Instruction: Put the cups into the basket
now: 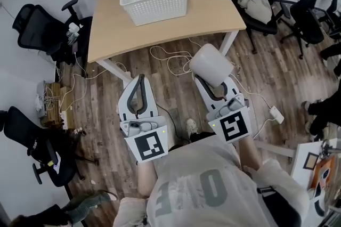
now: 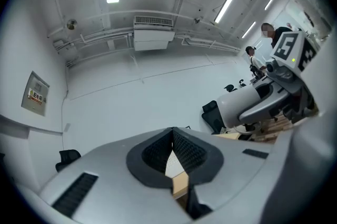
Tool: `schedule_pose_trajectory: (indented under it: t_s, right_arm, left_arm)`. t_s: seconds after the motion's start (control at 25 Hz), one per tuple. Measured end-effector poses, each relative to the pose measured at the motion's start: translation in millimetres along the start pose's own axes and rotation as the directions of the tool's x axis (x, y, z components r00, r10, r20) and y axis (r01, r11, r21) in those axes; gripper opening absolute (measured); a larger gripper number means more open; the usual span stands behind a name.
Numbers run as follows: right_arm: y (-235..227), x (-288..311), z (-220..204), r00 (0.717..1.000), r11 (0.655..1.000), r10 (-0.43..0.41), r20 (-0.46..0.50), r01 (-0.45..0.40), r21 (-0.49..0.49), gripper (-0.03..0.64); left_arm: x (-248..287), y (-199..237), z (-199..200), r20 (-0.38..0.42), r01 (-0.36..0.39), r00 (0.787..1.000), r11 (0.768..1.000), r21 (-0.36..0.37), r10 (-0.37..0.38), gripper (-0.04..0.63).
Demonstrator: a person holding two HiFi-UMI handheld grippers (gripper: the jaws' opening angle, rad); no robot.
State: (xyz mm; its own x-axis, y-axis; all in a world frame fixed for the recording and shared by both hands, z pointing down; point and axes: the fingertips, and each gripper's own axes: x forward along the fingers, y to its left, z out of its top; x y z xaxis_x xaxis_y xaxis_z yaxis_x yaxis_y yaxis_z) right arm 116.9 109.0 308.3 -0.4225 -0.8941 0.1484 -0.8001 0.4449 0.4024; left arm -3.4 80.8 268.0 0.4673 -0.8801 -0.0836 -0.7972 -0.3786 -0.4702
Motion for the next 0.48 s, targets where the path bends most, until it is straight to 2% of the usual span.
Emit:
schedule_pose_trajectory:
  t_s: [0.12, 0.48]
  right_arm:
    - [-21, 18, -11, 1.0, 0.999, 0.02, 0.007, -0.02, 0.026, 0.031]
    - [-52, 56, -26, 0.999, 0.999, 0.045, -0.016, -0.044, 0.02, 0.031]
  left_arm:
    - [28, -5, -1, -0.018, -0.001, 1.0, 1.0, 0.02, 0.002, 0.01]
    - [81, -5, -15, -0.036, 0.012, 0.999, 0.999, 0.039, -0.011, 0.009]
